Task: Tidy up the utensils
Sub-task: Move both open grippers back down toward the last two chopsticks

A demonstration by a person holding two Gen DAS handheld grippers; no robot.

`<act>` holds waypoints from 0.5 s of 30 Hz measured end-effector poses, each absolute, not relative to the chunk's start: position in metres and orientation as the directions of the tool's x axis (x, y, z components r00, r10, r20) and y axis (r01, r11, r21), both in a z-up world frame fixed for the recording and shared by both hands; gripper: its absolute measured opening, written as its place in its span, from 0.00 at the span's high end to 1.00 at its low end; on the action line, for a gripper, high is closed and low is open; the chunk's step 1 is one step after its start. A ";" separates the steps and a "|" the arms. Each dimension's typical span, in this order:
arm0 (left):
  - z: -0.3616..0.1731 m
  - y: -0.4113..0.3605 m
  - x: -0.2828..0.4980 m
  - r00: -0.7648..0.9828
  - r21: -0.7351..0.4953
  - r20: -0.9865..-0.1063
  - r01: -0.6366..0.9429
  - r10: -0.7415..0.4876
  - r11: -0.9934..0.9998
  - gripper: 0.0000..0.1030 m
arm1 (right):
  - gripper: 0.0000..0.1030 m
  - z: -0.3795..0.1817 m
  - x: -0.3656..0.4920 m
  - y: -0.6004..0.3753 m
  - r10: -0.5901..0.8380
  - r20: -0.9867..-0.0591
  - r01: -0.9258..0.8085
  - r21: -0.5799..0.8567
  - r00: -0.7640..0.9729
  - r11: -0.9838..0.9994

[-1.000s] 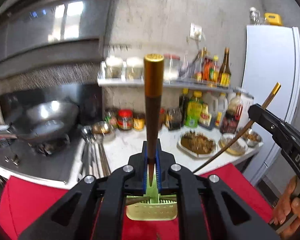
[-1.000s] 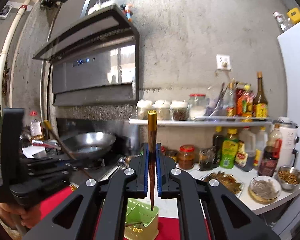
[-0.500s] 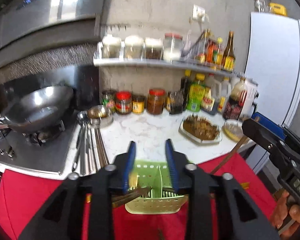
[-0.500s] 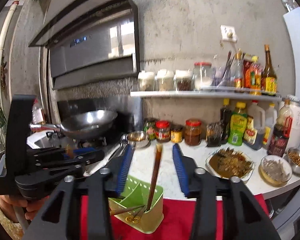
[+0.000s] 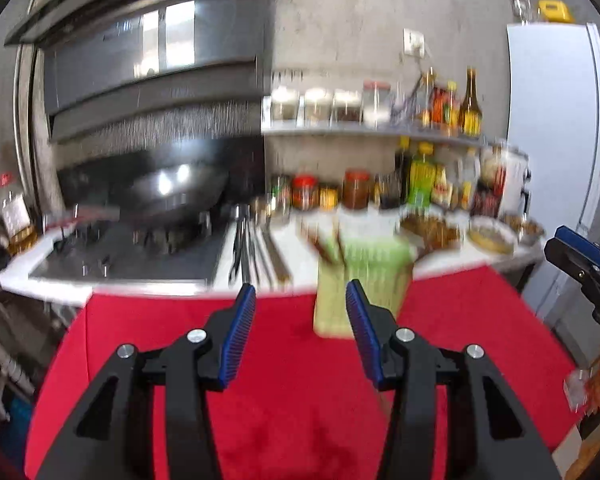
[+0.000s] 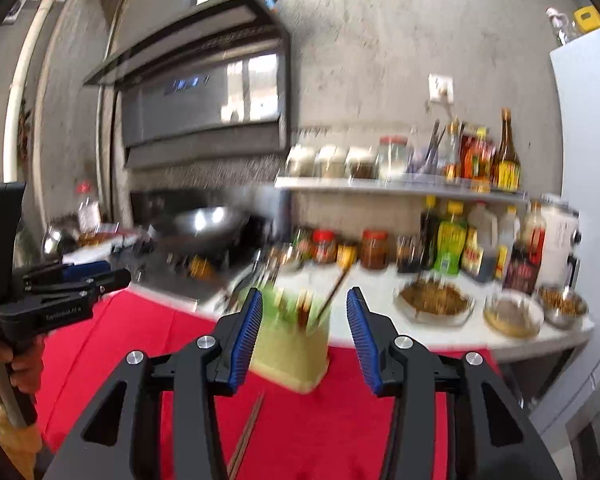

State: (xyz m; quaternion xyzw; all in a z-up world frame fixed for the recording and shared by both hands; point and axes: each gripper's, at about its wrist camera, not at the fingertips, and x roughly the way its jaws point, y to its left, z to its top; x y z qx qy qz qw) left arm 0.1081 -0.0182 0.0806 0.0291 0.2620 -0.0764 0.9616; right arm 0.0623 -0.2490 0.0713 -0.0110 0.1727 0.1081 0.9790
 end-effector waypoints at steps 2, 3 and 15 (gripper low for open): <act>0.055 -0.012 0.095 0.830 0.017 -0.544 0.156 -0.122 0.988 0.55 | 0.56 0.050 0.051 -0.243 0.208 -0.375 -0.220 0.013 0.903 0.975; 0.042 -0.009 0.091 0.819 0.019 -0.562 0.154 -0.117 0.988 0.55 | 0.56 0.033 0.043 -0.240 0.207 -0.402 -0.220 0.012 0.892 0.975; -0.069 0.017 0.057 0.672 -0.067 -0.731 0.102 -0.118 0.993 0.55 | 0.56 -0.064 0.020 -0.209 0.258 -0.570 -0.257 0.084 0.780 0.963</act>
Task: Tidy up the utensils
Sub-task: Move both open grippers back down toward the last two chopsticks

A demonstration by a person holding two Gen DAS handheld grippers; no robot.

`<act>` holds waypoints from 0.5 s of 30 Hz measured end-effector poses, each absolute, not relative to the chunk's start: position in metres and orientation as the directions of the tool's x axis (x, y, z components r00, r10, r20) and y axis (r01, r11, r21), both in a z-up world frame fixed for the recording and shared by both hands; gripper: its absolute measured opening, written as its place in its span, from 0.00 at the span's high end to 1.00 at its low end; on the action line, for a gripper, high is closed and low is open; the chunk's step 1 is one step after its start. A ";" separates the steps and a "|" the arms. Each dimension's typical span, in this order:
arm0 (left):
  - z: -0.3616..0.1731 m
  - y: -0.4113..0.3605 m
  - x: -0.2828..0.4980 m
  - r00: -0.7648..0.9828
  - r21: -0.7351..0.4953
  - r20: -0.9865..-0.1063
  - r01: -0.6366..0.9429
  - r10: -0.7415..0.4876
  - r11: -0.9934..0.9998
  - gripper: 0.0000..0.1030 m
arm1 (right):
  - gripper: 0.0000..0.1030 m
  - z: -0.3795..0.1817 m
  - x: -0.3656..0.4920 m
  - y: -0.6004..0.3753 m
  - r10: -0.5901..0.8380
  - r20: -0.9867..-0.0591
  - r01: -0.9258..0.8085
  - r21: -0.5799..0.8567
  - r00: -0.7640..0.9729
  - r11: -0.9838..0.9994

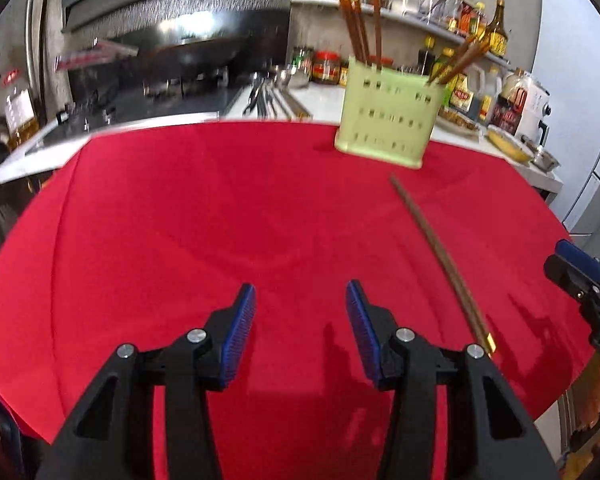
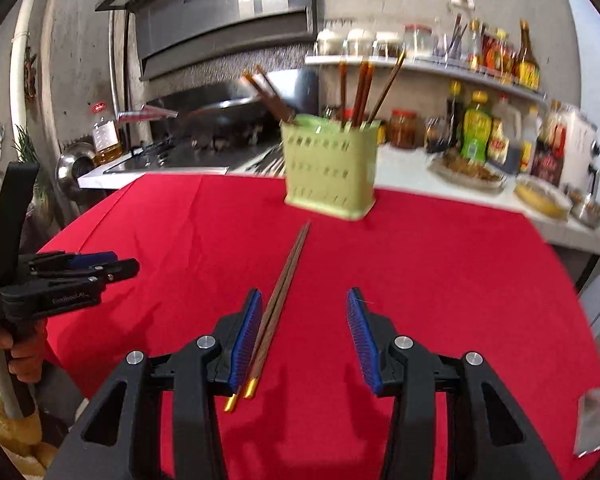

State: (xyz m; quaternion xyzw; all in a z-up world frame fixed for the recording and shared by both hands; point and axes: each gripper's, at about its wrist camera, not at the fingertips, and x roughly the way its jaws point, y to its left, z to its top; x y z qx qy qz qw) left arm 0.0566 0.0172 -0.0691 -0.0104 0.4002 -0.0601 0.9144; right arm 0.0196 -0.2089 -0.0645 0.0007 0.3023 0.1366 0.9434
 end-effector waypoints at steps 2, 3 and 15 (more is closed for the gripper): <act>-0.074 0.016 0.054 0.661 -0.068 -0.741 0.108 -0.123 0.992 0.55 | 0.56 -0.072 0.022 -0.208 0.257 -0.585 -0.248 0.097 0.770 0.964; -0.074 0.015 0.054 0.662 -0.060 -0.740 0.110 -0.118 0.992 0.55 | 0.56 -0.074 0.022 -0.208 0.256 -0.587 -0.245 0.101 0.768 0.964; -0.077 0.015 0.062 0.671 -0.035 -0.736 0.090 -0.087 0.995 0.55 | 0.80 -0.096 0.034 -0.190 0.275 -0.659 -0.291 0.089 0.700 0.953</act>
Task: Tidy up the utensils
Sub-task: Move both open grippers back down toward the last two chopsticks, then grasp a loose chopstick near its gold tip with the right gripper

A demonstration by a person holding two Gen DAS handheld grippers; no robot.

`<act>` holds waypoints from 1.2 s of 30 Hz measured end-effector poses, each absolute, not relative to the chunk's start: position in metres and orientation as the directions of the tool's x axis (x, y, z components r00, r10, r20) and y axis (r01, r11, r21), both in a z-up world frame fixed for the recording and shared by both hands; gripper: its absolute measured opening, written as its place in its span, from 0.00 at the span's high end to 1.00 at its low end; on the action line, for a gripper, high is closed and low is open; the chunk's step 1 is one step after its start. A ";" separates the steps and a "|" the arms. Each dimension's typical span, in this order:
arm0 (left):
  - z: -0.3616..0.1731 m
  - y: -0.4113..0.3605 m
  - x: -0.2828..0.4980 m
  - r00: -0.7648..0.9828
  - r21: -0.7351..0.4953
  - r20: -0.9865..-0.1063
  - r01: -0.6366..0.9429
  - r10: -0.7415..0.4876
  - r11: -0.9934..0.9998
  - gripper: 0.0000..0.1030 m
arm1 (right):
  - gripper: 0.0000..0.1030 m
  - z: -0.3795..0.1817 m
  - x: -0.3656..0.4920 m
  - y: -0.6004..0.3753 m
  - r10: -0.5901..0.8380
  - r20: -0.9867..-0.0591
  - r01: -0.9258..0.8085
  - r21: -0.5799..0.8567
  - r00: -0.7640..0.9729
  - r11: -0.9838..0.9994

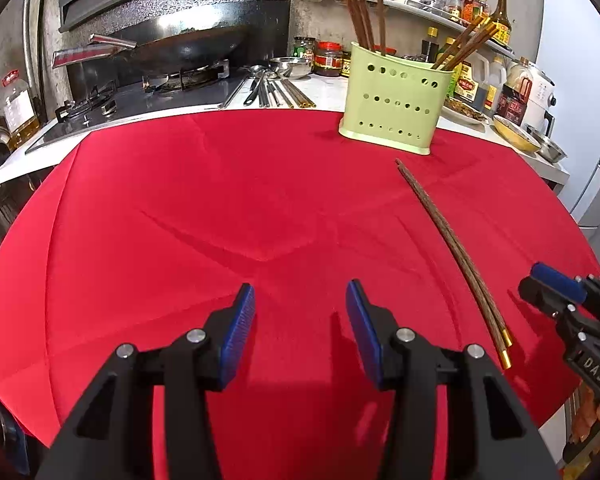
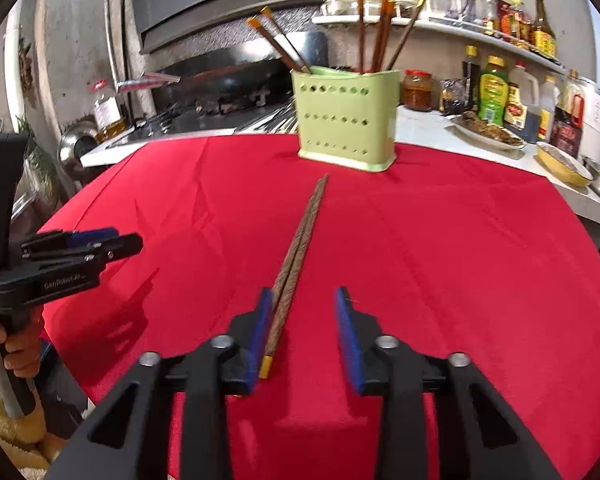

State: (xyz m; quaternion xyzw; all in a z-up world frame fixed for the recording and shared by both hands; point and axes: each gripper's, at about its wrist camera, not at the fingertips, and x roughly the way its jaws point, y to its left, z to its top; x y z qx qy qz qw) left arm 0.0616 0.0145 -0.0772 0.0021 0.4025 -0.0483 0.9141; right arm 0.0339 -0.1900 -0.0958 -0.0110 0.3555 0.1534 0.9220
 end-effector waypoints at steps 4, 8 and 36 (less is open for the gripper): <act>-0.079 0.020 0.064 0.668 -0.038 -0.741 0.071 -0.076 0.997 0.55 | 0.83 -0.104 0.040 -0.185 0.297 -0.679 -0.309 0.108 0.671 0.945; -0.081 0.021 0.066 0.662 -0.042 -0.746 0.067 -0.076 0.997 0.55 | 0.85 -0.109 0.046 -0.180 0.302 -0.692 -0.316 0.112 0.656 0.942; -0.087 -0.058 0.068 0.576 -0.083 -0.782 0.283 -0.238 0.956 0.56 | 0.93 -0.119 0.034 -0.243 0.141 -0.722 -0.145 0.057 0.678 0.988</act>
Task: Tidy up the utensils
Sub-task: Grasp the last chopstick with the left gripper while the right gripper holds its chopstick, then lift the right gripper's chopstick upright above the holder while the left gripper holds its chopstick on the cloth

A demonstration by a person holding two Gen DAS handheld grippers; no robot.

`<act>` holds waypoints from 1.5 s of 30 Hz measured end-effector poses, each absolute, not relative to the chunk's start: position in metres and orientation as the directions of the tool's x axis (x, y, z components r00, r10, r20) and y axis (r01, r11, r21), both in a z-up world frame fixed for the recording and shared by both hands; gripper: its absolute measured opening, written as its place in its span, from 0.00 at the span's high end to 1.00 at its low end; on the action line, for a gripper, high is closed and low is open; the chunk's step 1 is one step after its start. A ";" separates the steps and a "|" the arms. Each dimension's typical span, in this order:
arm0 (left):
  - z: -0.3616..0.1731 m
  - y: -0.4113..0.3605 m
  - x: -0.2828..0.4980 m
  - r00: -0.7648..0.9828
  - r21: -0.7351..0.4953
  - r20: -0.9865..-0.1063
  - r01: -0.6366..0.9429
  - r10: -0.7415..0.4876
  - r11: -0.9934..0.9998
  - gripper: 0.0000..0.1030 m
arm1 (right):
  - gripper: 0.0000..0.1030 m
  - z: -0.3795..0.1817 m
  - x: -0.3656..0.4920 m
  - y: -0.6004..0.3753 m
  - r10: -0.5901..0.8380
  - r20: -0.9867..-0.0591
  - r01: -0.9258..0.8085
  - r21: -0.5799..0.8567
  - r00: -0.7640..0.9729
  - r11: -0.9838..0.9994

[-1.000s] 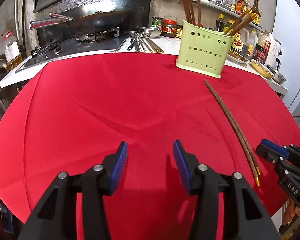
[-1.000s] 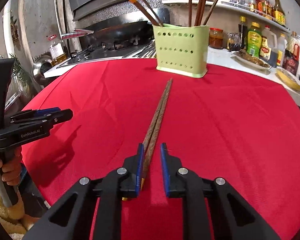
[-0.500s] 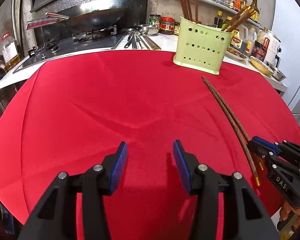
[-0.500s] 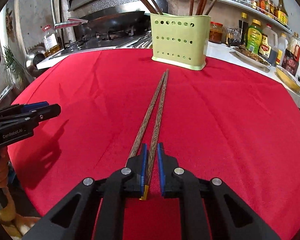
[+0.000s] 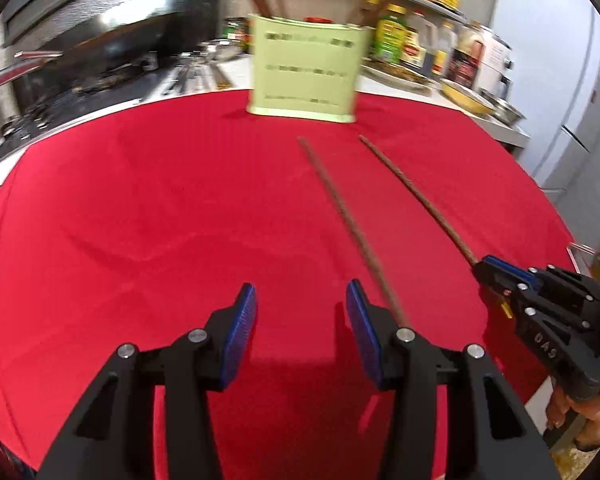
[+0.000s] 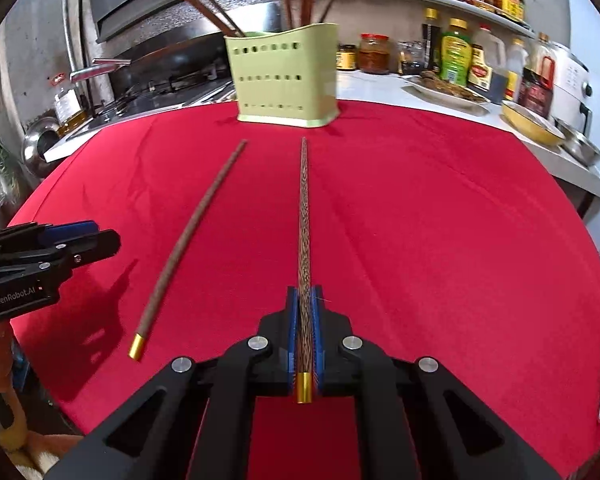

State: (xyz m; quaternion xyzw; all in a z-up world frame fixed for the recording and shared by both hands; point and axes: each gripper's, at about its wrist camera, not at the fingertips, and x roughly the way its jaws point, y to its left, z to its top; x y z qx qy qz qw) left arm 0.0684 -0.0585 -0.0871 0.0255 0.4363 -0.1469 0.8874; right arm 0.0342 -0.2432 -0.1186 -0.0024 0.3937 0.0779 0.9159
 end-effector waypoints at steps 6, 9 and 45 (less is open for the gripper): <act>-0.092 -0.098 0.075 0.526 -0.096 -0.800 0.360 -0.287 0.928 0.65 | 0.93 -0.119 0.028 -0.255 0.139 -0.716 -0.127 0.070 0.684 0.989; -0.097 -0.111 0.079 0.516 -0.062 -0.818 0.364 -0.256 0.929 0.69 | 0.93 -0.119 0.028 -0.257 0.147 -0.713 -0.131 0.078 0.685 0.988; -0.089 -0.016 0.064 0.577 -0.040 -0.801 0.218 -0.162 0.975 0.93 | 0.78 -0.121 0.005 -0.225 0.180 -0.686 -0.209 0.042 0.705 0.977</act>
